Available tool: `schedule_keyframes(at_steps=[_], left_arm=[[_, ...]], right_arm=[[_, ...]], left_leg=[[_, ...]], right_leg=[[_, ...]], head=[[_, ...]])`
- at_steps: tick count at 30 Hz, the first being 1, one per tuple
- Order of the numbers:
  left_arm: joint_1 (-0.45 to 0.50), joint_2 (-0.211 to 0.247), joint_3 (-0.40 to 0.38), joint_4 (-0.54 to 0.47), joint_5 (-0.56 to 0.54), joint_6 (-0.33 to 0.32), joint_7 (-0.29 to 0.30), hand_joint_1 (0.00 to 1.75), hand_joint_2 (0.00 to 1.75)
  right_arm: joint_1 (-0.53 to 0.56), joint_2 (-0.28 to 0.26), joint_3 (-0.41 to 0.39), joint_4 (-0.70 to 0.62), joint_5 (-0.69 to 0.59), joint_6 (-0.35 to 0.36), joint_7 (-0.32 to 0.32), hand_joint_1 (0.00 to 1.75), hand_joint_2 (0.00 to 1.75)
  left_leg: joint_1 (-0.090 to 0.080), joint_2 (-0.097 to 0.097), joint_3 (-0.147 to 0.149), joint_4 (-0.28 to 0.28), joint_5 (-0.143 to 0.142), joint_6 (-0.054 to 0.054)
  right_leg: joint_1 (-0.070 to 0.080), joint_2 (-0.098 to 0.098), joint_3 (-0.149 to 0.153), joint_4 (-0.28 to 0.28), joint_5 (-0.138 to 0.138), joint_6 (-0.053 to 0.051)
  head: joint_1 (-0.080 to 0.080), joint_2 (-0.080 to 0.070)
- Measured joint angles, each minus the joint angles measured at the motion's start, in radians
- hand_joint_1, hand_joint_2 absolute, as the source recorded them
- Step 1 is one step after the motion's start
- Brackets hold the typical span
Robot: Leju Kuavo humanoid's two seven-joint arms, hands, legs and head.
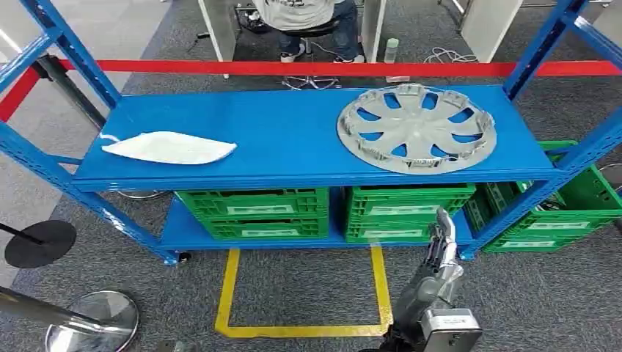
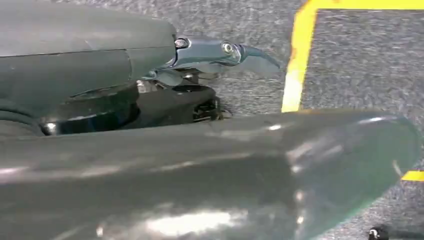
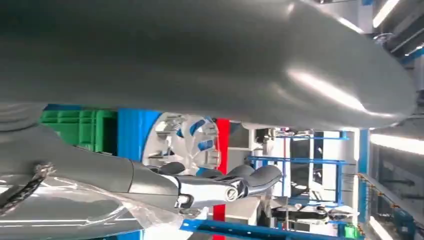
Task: Take the parts from the cabinet and place them on the table.
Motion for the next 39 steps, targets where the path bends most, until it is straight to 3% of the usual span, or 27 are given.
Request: schedule_keyframes(at_steps=[3, 4, 5, 6, 8, 9, 10, 11, 13, 14, 15, 16, 18, 19, 20, 21, 23, 24, 25, 28, 30, 31, 33, 34, 35, 36, 39], left_arm=[[0.001, 0.001, 0.0, 0.0, -0.001, 0.002, 0.0, 0.0, 0.0], [0.003, 0.001, 0.0, 0.0, -0.001, -0.001, 0.0, 0.0, 0.0], [0.004, 0.001, 0.0, 0.0, -0.001, -0.01, -0.004, 0.0, 0.0], [0.004, 0.001, 0.0, 0.0, 0.001, -0.021, -0.01, 0.0, 0.0], [0.004, 0.001, 0.0, 0.0, 0.003, -0.045, -0.025, 0.0, 0.0], [0.005, 0.002, 0.0, 0.0, 0.003, -0.055, -0.03, 0.0, 0.0], [0.003, 0.002, 0.0, 0.0, 0.004, -0.061, -0.033, 0.0, 0.0], [0.003, 0.002, 0.0, 0.0, 0.005, -0.062, -0.033, 0.0, 0.0], [0.006, 0.002, 0.0, 0.0, 0.005, -0.017, -0.022, 0.0, 0.0], [0.006, 0.0, 0.001, 0.0, 0.005, 0.012, -0.014, 0.0, 0.0], [0.006, 0.0, 0.001, 0.0, 0.005, 0.018, -0.014, 0.0, 0.0], [0.004, 0.0, 0.001, 0.0, 0.003, 0.021, -0.014, 0.0, 0.0], [0.002, -0.001, 0.001, 0.0, 0.003, 0.024, -0.013, 0.0, 0.0], [0.003, -0.001, 0.001, 0.0, 0.003, 0.027, -0.012, 0.0, 0.0], [0.003, -0.001, 0.002, 0.0, 0.003, 0.03, -0.011, 0.0, 0.0], [0.003, -0.001, 0.002, 0.0, 0.003, 0.032, -0.009, 0.0, 0.0], [0.003, -0.003, 0.002, 0.0, 0.003, 0.034, -0.008, 0.0, 0.0], [0.003, -0.003, 0.002, 0.0, 0.003, 0.034, -0.008, 0.0, 0.0], [0.0, -0.003, 0.002, 0.0, 0.003, 0.034, -0.008, 0.0, 0.0], [-0.003, -0.006, 0.002, 0.0, 0.003, 0.035, -0.007, 0.0, 0.0], [-0.006, -0.006, 0.002, 0.0, 0.003, 0.037, -0.007, 0.0, 0.0], [-0.007, -0.007, 0.002, 0.0, 0.003, 0.037, -0.007, 0.0, 0.0], [-0.007, -0.006, 0.002, 0.0, 0.003, 0.037, -0.007, 0.0, 0.0], [-0.005, -0.006, 0.002, 0.0, 0.003, 0.037, -0.007, 0.0, 0.0], [-0.003, -0.006, 0.002, 0.0, 0.003, 0.037, -0.007, 0.0, 0.0], [-0.002, -0.006, 0.002, 0.0, 0.003, 0.038, -0.007, 0.0, 0.0], [-0.003, -0.006, 0.003, 0.0, 0.003, 0.04, -0.006, 0.0, 0.0]], right_arm=[[0.0, 0.0, 0.0, 0.0, 0.004, 0.0, 0.001, 0.0, 0.0], [0.001, 0.0, 0.0, 0.0, 0.005, 0.0, 0.002, 0.0, 0.0], [0.001, 0.0, 0.001, 0.0, 0.005, 0.0, 0.002, 0.0, 0.0], [0.0, 0.0, 0.0, 0.0, 0.005, 0.0, 0.003, 0.0, 0.0], [0.0, 0.0, 0.001, 0.0, 0.007, 0.0, 0.003, 0.0, 0.0], [0.0, 0.0, 0.001, 0.0, 0.008, 0.0, 0.003, 0.0, 0.0], [0.0, 0.0, 0.001, 0.0, 0.008, 0.0, 0.004, 0.0, 0.0], [0.0, 0.0, 0.001, 0.0, 0.009, 0.0, 0.005, 0.0, 0.0], [-0.001, 0.0, 0.002, 0.0, 0.013, 0.0, 0.006, 0.0, 0.0], [-0.001, 0.0, 0.001, 0.0, 0.016, 0.0, 0.01, 0.0, 0.0], [-0.001, 0.0, 0.001, -0.001, 0.018, 0.0, 0.01, 0.0, 0.0], [-0.002, 0.0, 0.001, -0.002, 0.019, 0.0, 0.011, 0.0, 0.0], [-0.001, 0.0, 0.001, -0.002, 0.019, 0.0, 0.012, 0.0, 0.0], [0.0, 0.0, 0.001, -0.002, 0.02, 0.0, 0.013, 0.0, 0.0], [0.0, 0.0, 0.001, -0.002, 0.021, 0.0, 0.014, 0.0, 0.0], [0.0, 0.0, 0.001, -0.002, 0.023, 0.0, 0.015, 0.0, 0.0], [0.0, 0.0, 0.001, -0.002, 0.024, 0.0, 0.018, 0.0, 0.0], [-0.001, 0.0, 0.001, -0.002, 0.025, 0.0, 0.019, 0.0, 0.0], [-0.002, 0.0, 0.001, -0.001, 0.025, 0.0, 0.02, 0.0, 0.0], [-0.001, 0.0, 0.001, -0.002, 0.026, 0.0, 0.02, 0.0, 0.0], [-0.002, 0.0, 0.001, -0.003, 0.027, 0.0, 0.02, 0.0, 0.0], [-0.004, 0.0, 0.001, -0.003, 0.027, 0.0, 0.02, 0.0, 0.0], [-0.003, 0.0, 0.002, -0.003, 0.027, 0.0, 0.021, 0.0, 0.0], [-0.003, 0.0, 0.001, -0.003, 0.027, 0.0, 0.021, 0.0, 0.0], [-0.003, 0.0, 0.001, -0.003, 0.027, 0.0, 0.021, 0.0, 0.0], [-0.002, 0.0, 0.001, -0.003, 0.027, 0.0, 0.021, 0.0, 0.0], [-0.003, 0.0, 0.002, -0.003, 0.028, 0.0, 0.021, 0.0, 0.0]], left_leg=[[0.007, 0.0, -0.129, 0.24, -0.099, -0.012], [0.008, 0.0, -0.16, 0.287, -0.101, -0.014], [0.009, 0.0, -0.166, 0.28, -0.074, -0.013], [0.009, 0.0, -0.152, 0.233, -0.028, -0.011], [0.007, 0.0, -0.085, 0.064, 0.078, 0.004], [0.002, 0.003, -0.055, 0.002, 0.086, 0.017], [0.0, 0.006, -0.041, -0.025, 0.057, 0.021], [-0.005, 0.005, -0.039, -0.027, 0.053, 0.022], [-0.006, 0.001, -0.033, -0.034, 0.078, 0.03], [0.009, 0.001, -0.024, -0.05, 0.088, 0.034], [0.007, 0.002, -0.019, -0.054, 0.087, 0.036], [0.007, 0.002, -0.017, -0.055, 0.086, 0.039], [0.005, 0.003, -0.016, -0.055, 0.079, 0.046], [0.004, 0.003, -0.013, -0.055, 0.075, 0.046], [0.003, 0.002, -0.008, -0.055, 0.07, 0.046], [0.003, 0.0, 0.0, -0.055, 0.063, 0.046], [0.003, -0.002, 0.027, -0.055, 0.045, 0.042], [0.003, -0.001, 0.036, -0.055, 0.035, 0.037], [-0.005, -0.002, 0.034, -0.049, 0.028, 0.029], [-0.003, 0.001, 0.033, -0.055, 0.025, 0.02], [-0.002, 0.001, 0.035, -0.035, 0.004, 0.006], [0.0, 0.0, 0.01, 0.015, -0.024, -0.001], [0.007, 0.0, -0.082, 0.183, -0.096, -0.011], [0.009, 0.0, -0.126, 0.256, -0.114, -0.015], [0.01, 0.0, -0.148, 0.28, -0.104, -0.016], [0.012, 0.0, -0.146, 0.253, -0.064, -0.016], [0.012, 0.0, -0.061, 0.022, 0.092, -0.005]], right_leg=[[0.001, -0.002, 0.003, 0.0, -0.006, -0.009], [0.001, -0.001, 0.005, 0.0, -0.007, -0.009], [0.001, 0.001, 0.008, 0.0, -0.01, -0.008], [0.001, 0.004, 0.013, 0.0, -0.015, -0.007], [0.002, 0.005, 0.028, -0.002, -0.031, -0.002], [0.001, 0.004, 0.024, -0.002, -0.036, 0.001], [0.008, 0.004, 0.029, 0.0, -0.045, 0.011], [0.003, 0.002, 0.034, -0.01, -0.042, 0.021], [0.002, 0.0, 0.057, -0.022, -0.029, 0.031], [0.004, -0.001, 0.052, -0.018, -0.038, 0.035], [0.005, -0.002, 0.043, 0.001, -0.051, 0.038], [0.004, 0.0, 0.01, 0.063, -0.08, 0.042], [0.004, 0.0, -0.092, 0.238, -0.141, 0.048], [0.004, -0.001, -0.135, 0.296, -0.148, 0.049], [0.004, -0.001, -0.152, 0.301, -0.127, 0.049], [0.004, -0.001, -0.144, 0.264, -0.084, 0.048], [0.004, -0.001, -0.072, 0.083, 0.035, 0.04], [0.007, -0.002, -0.043, 0.023, 0.051, 0.034], [0.01, -0.002, -0.025, 0.012, 0.041, 0.03], [0.012, 0.006, -0.024, 0.002, 0.023, 0.012], [0.002, 0.004, -0.013, -0.007, 0.021, 0.003], [0.001, 0.002, -0.011, -0.007, 0.017, -0.003], [0.001, 0.0, -0.009, -0.007, 0.013, -0.008], [0.002, 0.0, -0.008, -0.006, 0.011, -0.009], [0.001, 0.001, -0.006, -0.006, 0.009, -0.008], [0.001, 0.003, -0.001, -0.006, 0.007, -0.007], [0.002, 0.005, 0.017, -0.007, -0.002, -0.001]], head=[[-0.002, 0.0], [-0.003, 0.0], [-0.003, 0.0], [-0.003, 0.0], [-0.003, 0.0], [-0.003, 0.0], [0.0, 0.0], [0.0, 0.0], [-0.002, 0.0], [-0.002, 0.0], [0.002, 0.0], [0.008, 0.0], [0.007, 0.0], [0.007, 0.0], [0.007, 0.0], [0.007, 0.0], [0.007, 0.0], [0.008, 0.0], [0.007, 0.0], [0.004, 0.0], [0.003, 0.0], [-0.006, 0.0], [-0.004, 0.0], [-0.005, 0.0], [-0.005, 0.0], [-0.005, 0.0], [-0.005, 0.0]])
